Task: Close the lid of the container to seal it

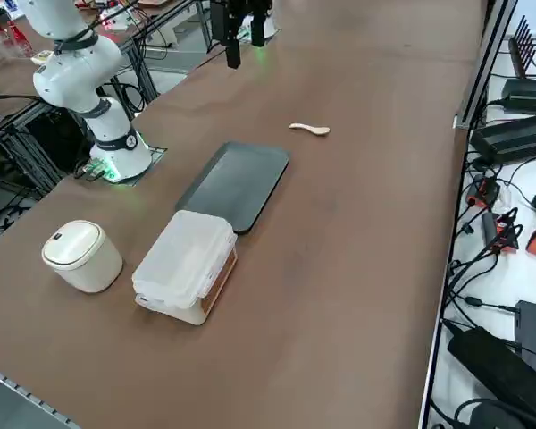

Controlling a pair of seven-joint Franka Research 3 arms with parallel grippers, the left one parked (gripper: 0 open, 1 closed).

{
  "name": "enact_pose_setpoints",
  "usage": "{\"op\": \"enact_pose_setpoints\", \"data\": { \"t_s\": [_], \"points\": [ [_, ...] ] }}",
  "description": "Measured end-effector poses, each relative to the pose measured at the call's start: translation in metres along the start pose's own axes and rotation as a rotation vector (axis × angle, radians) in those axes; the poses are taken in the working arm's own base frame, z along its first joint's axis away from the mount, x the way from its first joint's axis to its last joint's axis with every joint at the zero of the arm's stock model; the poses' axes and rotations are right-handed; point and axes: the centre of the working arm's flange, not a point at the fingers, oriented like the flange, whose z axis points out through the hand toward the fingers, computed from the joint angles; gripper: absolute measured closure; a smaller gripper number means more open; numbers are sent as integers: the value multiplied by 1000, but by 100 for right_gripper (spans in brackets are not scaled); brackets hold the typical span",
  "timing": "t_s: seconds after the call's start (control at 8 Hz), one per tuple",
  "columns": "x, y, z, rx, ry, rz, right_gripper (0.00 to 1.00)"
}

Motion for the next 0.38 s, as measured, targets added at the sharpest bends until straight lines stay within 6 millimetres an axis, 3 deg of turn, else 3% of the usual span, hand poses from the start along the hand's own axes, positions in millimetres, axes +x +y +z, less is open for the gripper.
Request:
{"op": "enact_pose_setpoints", "data": {
  "t_s": [0.38],
  "points": [
    [3, 4, -2, -2, 20, -61, 0]
  ]
}}
